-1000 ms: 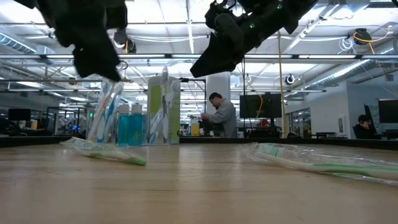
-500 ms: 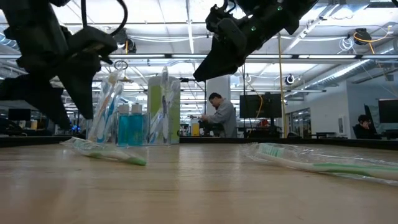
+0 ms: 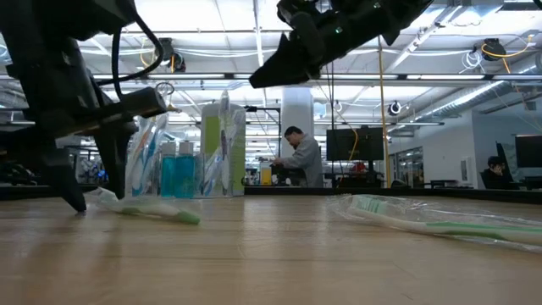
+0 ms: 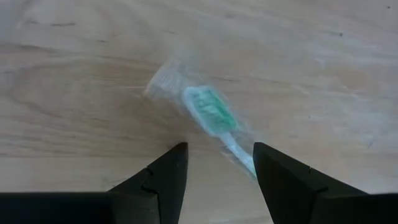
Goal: Pick & Place toothbrushing station
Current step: Put the top green toothbrush into the transparent organizer
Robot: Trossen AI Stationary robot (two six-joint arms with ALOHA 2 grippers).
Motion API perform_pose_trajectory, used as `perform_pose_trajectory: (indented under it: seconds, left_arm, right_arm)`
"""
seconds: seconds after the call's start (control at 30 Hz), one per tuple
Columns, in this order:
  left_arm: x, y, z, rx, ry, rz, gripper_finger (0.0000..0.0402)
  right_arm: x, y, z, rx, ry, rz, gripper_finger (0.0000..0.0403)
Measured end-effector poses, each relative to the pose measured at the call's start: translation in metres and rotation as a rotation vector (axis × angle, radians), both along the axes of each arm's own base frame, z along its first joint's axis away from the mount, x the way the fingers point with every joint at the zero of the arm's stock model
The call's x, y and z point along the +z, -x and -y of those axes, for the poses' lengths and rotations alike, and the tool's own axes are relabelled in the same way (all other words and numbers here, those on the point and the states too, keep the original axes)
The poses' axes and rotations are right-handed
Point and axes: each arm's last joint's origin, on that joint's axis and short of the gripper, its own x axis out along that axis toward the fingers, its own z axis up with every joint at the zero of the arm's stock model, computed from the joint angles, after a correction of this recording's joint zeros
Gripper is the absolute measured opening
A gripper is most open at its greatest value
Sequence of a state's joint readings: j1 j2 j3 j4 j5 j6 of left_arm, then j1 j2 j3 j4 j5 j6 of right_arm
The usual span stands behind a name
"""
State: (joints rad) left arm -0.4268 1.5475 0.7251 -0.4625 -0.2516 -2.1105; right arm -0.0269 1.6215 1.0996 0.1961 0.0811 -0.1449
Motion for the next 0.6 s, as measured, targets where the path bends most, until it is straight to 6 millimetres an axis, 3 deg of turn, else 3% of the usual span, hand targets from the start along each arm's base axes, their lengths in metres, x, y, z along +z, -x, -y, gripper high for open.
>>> perform_pose_trajectory:
  seconds: [0.6]
  left_arm:
    - [-0.006, -0.005, -0.026, 0.057, -0.027, -0.083, 0.0190]
  right_arm:
    - [0.002, -0.001, 0.000, 0.011, 0.026, 0.021, 0.0149]
